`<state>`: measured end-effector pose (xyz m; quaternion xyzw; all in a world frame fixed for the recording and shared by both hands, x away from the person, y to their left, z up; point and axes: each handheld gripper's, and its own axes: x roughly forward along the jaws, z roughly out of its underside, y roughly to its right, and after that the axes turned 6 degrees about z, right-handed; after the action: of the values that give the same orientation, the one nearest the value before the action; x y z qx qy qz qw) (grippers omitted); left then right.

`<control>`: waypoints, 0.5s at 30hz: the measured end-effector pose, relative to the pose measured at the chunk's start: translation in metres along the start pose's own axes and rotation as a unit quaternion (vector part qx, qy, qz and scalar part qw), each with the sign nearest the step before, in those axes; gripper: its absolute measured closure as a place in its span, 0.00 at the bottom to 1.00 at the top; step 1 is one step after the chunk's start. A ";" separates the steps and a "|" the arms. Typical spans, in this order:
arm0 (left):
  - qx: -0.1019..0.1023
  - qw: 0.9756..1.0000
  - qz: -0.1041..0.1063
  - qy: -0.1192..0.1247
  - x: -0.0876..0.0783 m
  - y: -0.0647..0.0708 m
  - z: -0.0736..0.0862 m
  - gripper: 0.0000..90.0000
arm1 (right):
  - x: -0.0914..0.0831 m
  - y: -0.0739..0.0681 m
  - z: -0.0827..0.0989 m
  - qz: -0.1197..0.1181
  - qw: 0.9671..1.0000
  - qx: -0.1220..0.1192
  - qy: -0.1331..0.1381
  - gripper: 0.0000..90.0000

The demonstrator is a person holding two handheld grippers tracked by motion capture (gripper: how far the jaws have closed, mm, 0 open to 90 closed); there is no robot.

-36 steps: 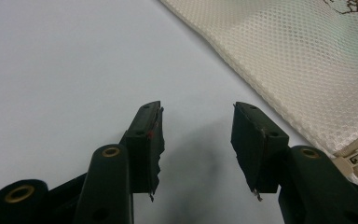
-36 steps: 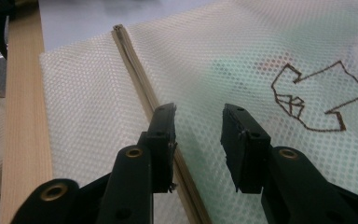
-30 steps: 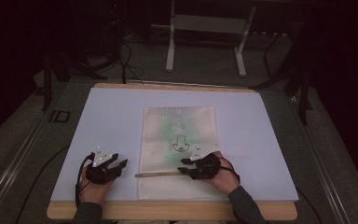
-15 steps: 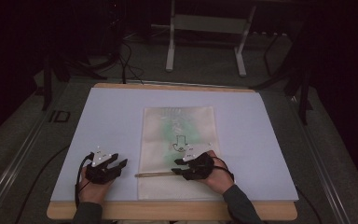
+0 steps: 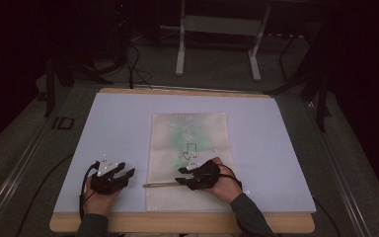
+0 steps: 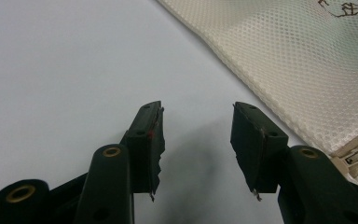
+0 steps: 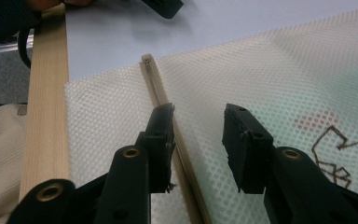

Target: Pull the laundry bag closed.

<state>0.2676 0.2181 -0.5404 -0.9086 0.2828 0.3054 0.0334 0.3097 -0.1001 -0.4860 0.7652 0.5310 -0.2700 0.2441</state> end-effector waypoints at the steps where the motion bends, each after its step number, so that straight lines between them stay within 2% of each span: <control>1: 0.000 1.000 0.000 0.000 0.000 0.000 0.000 0.59 | 0.000 0.000 -0.001 0.000 1.000 0.000 0.000 0.70; 15: 0.000 1.000 0.001 0.001 0.000 0.000 0.000 0.59 | 0.012 -0.006 -0.014 -0.010 1.000 -0.010 0.004 0.70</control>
<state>0.2674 0.2179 -0.5404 -0.9086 0.2836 0.3048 0.0334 0.3093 -0.0804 -0.4840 0.7586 0.5421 -0.2644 0.2466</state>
